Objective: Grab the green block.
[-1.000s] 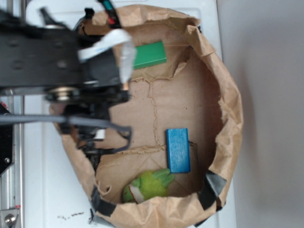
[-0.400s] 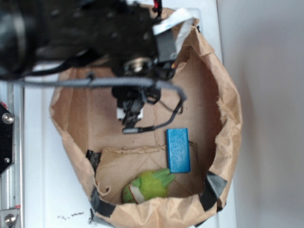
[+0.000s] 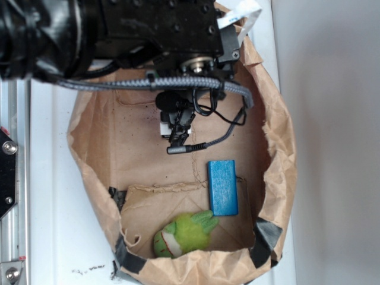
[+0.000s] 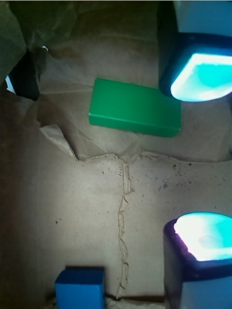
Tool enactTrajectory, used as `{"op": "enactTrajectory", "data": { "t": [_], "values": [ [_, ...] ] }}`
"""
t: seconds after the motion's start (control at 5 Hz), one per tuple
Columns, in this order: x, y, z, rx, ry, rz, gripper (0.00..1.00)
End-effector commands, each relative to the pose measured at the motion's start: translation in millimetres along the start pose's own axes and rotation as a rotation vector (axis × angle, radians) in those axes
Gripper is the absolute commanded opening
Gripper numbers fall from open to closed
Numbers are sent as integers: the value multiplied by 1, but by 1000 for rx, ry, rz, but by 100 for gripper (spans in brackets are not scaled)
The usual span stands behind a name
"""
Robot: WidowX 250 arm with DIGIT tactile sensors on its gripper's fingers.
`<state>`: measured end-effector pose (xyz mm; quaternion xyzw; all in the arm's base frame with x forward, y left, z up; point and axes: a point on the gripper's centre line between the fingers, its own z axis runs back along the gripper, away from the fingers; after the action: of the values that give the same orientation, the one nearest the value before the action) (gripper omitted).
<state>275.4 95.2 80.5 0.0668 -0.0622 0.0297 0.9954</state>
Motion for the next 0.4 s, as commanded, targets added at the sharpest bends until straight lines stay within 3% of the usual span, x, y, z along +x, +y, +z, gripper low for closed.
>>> {"op": "enactTrajectory", "data": {
  "t": [0.0, 0.2],
  "values": [
    [4, 24, 8, 60, -32, 38, 100],
    [2, 24, 8, 58, -25, 48, 100]
  ]
}}
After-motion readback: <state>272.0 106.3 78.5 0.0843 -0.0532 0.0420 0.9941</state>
